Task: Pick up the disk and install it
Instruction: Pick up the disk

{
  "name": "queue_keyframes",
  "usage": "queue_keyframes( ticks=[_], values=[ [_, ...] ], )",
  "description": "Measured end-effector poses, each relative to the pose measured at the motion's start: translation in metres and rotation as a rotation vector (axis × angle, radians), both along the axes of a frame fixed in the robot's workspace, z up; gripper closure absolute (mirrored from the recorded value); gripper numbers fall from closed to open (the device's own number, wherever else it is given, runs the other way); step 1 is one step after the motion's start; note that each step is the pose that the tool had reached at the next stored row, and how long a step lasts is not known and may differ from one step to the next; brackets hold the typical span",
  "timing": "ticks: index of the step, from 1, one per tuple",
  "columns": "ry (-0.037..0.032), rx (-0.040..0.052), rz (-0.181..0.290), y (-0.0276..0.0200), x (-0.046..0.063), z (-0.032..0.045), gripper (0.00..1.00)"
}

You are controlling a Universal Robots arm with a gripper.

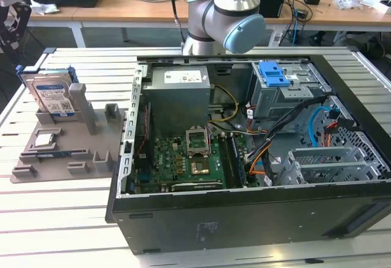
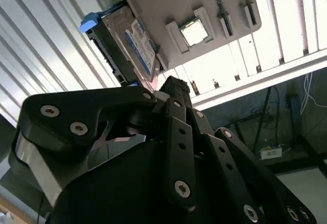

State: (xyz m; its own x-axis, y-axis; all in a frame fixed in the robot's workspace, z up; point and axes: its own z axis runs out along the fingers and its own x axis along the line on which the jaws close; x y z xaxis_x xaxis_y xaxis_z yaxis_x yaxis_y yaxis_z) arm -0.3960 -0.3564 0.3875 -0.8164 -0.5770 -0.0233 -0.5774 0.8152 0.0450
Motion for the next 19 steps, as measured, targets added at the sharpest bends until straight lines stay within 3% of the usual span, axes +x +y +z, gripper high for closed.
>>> queue_keyframes(
  ticks=[2,8,15,19],
  values=[
    [0.0000,0.0000,0.046,0.0000,0.0000,0.0000,0.89],
    [0.0000,0.0000,0.116,0.0000,0.0000,0.0000,0.89],
    [0.0000,0.0000,0.254,0.0000,0.0000,0.0000,0.89],
    [0.0000,0.0000,0.310,0.0000,0.0000,0.0000,0.89]
  ],
)
